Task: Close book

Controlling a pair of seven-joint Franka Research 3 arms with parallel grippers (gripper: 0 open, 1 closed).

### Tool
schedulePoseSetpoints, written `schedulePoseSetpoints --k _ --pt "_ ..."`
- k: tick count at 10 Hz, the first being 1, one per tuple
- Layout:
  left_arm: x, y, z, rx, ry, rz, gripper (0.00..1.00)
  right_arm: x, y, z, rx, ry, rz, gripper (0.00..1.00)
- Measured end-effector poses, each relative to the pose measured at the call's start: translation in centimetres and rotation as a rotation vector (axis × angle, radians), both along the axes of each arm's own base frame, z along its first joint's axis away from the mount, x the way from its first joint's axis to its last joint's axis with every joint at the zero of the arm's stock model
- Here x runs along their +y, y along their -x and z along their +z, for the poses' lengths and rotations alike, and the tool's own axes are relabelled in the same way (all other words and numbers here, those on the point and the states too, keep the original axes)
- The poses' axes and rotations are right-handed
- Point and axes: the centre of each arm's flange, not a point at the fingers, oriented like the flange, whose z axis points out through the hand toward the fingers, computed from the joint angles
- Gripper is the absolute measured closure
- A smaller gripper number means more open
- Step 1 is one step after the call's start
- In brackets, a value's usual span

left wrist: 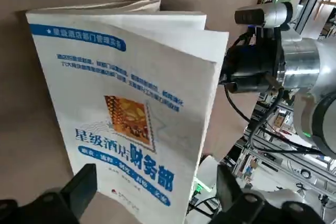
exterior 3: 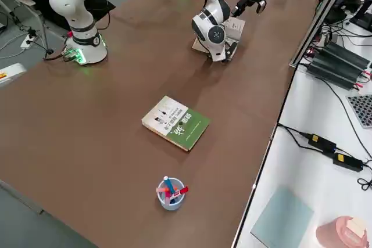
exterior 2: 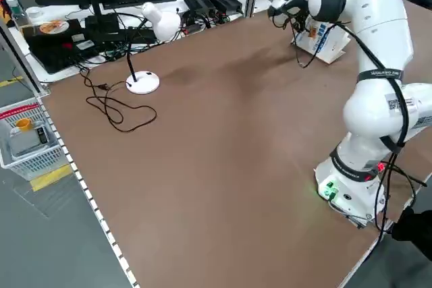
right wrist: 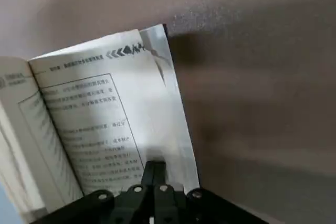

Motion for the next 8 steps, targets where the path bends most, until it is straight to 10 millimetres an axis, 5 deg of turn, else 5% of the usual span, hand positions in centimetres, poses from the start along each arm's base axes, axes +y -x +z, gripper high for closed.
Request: schedulePoseSetpoints --k 8 --pt "0.0 -0.3 4.8 -0.086 -0.118 -0.005 0.00 -2.5 -0.9 0.5 0.097 -0.030 -0.064 0.99"
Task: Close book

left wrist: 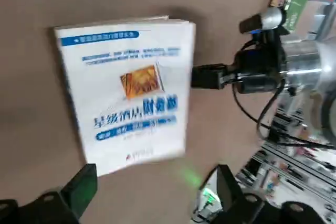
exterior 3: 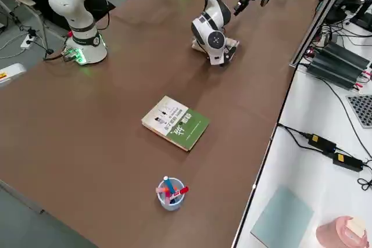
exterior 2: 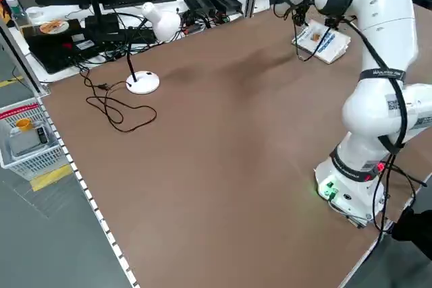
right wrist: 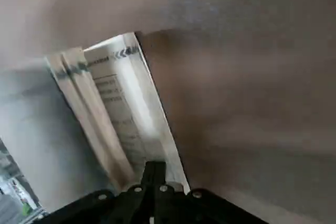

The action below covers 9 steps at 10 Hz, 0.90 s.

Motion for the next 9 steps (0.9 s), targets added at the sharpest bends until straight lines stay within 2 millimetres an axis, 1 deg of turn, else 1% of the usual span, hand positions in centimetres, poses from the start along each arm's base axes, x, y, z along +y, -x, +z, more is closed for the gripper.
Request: schedulePoseSetpoints --k 2,3,5,7,9 --pt "-0.3 0.2 1.9 -0.043 -0.047 -0.012 0.00 -0.1 -0.6 1.3 0.021 -0.025 -0.008 0.99" --pt "-0.1 0.1 2.7 -0.069 -0.067 -0.022 0.00 -0.6 -1.0 2.2 0.028 -0.040 -0.009 0.99" --pt "0.7 -0.3 4.1 -0.129 -0.123 -0.046 0.00 -2.3 -1.8 3.8 0.040 -0.069 -0.005 0.99" --pt "1.4 -0.5 5.4 -0.186 -0.174 -0.071 0.00 -4.6 -2.6 5.5 0.054 -0.088 0.005 0.99" --pt "2.1 -0.8 6.6 -0.234 -0.218 -0.089 0.00 -6.4 -3.3 6.9 0.055 -0.090 0.017 0.99"
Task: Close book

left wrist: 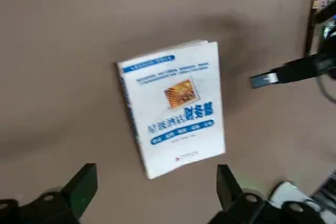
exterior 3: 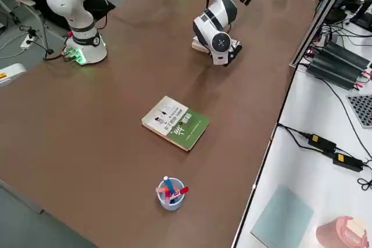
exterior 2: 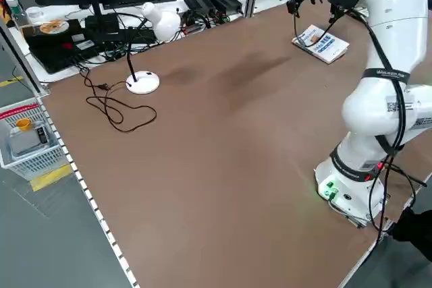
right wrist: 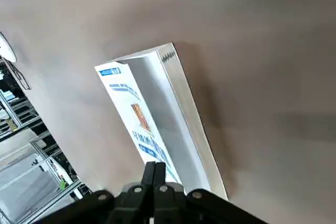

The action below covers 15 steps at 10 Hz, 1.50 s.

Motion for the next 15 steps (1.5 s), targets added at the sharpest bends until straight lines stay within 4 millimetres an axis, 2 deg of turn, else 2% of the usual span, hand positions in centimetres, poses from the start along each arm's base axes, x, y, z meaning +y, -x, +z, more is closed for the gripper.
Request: schedulePoseSetpoints --k 3,7,11,13,15 --pt "1.6 -0.7 2.1 -0.092 -0.092 -0.028 0.00 -1.2 -0.9 2.0 -0.041 0.052 0.043 0.99" --pt "3.4 -0.8 7.1 -0.210 -0.184 -0.061 0.00 -2.9 -2.9 5.1 -0.128 0.178 0.133 0.99" --pt "6.1 -0.1 12.3 -0.289 -0.322 -0.108 0.00 -5.9 -5.2 8.7 -0.210 0.331 0.227 0.99" --pt "8.5 0.0 14.4 -0.271 -0.352 -0.098 0.00 -7.3 -5.5 9.2 -0.222 0.401 0.268 0.99" --pt "12.2 -0.3 15.9 -0.225 -0.372 -0.072 0.00 -8.7 -5.8 9.5 -0.241 0.461 0.313 0.99"
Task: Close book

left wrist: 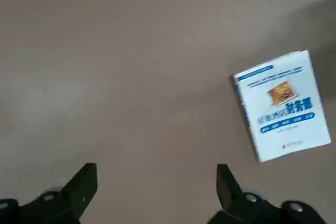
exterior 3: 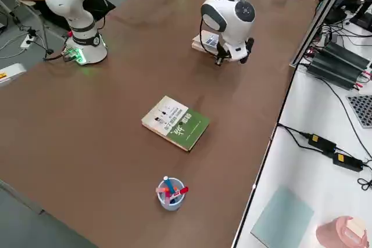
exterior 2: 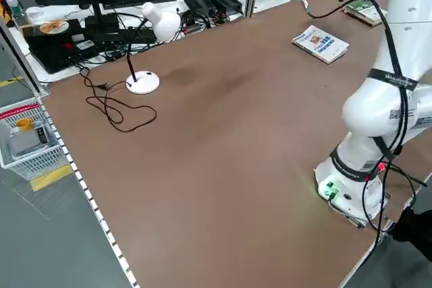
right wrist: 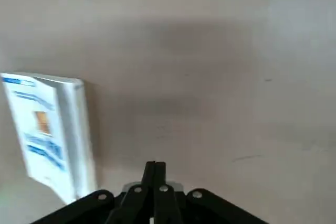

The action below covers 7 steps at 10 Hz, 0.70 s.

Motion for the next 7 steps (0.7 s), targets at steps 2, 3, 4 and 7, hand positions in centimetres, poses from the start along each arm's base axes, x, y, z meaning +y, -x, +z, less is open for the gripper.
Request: schedulePoseSetpoints --k 2,3,4,7 --pt "2.4 0.2 1.4 0.025 -0.015 0.019 0.00 -2.0 -0.6 0.9 -0.028 0.051 0.032 0.99" --pt "3.2 0.6 2.2 0.035 -0.022 0.023 0.00 -3.0 -0.9 1.4 -0.042 0.087 0.054 0.99" --pt "3.9 1.0 3.1 0.046 -0.028 0.028 0.00 -4.1 -1.2 2.0 -0.057 0.121 0.074 0.99" --pt "7.4 1.9 5.6 0.065 -0.038 0.061 0.00 -6.8 -1.9 3.3 -0.087 0.179 0.112 0.97"
